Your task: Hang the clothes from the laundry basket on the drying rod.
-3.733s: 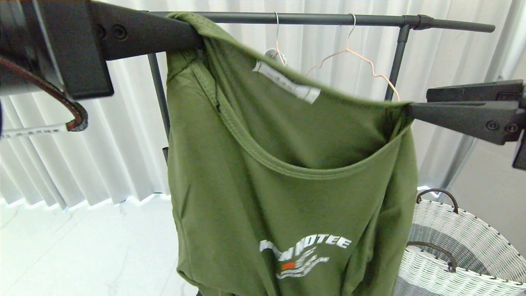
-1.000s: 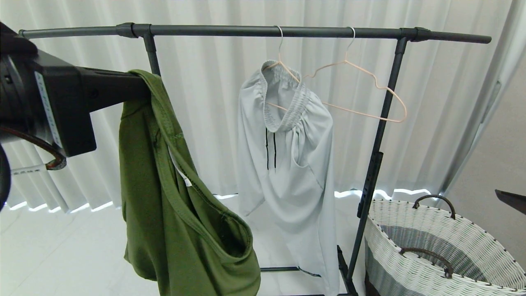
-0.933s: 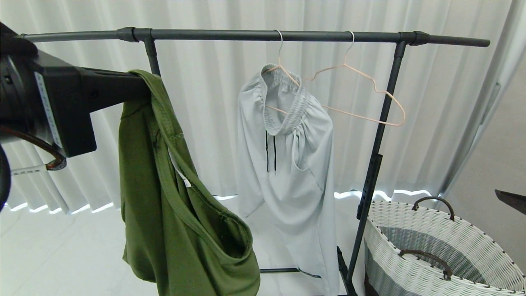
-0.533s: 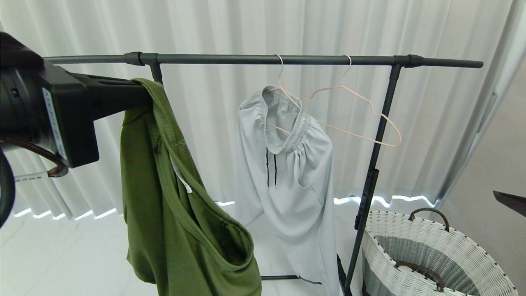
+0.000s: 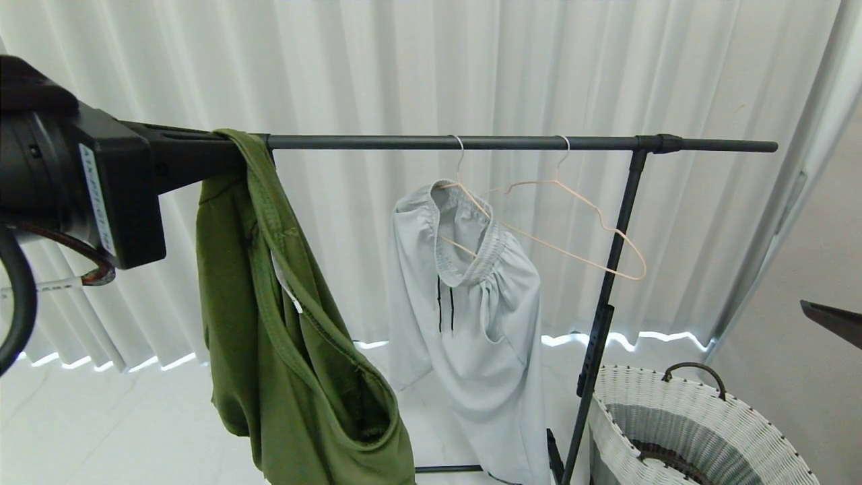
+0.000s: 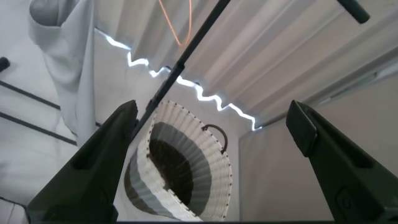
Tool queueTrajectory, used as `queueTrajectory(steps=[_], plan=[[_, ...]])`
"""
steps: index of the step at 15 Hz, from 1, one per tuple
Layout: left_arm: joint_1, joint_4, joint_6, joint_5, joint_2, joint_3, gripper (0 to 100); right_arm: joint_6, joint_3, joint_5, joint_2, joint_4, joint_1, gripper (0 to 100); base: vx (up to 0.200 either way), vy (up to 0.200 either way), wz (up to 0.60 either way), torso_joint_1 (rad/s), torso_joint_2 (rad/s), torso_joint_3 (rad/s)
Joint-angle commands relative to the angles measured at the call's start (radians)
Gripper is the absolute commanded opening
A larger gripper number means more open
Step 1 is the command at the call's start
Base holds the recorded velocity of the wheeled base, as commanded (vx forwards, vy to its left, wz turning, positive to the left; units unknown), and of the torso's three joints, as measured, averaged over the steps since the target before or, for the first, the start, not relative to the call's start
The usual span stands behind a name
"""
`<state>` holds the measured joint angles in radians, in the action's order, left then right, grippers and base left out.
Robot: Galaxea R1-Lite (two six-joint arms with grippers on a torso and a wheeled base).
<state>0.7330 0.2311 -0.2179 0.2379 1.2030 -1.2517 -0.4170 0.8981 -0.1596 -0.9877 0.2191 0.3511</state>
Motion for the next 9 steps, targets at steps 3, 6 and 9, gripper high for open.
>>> queueTrajectory(steps=[3, 6, 9], plan=[[0.000, 0.001, 0.000, 0.001, 0.001, 0.000, 0, 0.000, -0.027, 0.000, -0.005, -0.043, 0.000, 100, 0.000, 0.000, 0.00, 0.046, -0.10, -0.056], [0.000, -0.001, 0.002, 0.001, -0.002, 0.000, 0, 0.000, -0.027, 0.015, -0.003, -0.052, 0.000, 100, 0.000, 0.000, 0.00, 0.000, 0.00, 0.000], [-0.001, -0.003, 0.003, 0.001, -0.006, 0.000, 0, 0.001, -0.027, 0.020, -0.005, -0.078, -0.001, 100, 0.000, 0.000, 0.00, 0.000, 0.00, 0.000]])
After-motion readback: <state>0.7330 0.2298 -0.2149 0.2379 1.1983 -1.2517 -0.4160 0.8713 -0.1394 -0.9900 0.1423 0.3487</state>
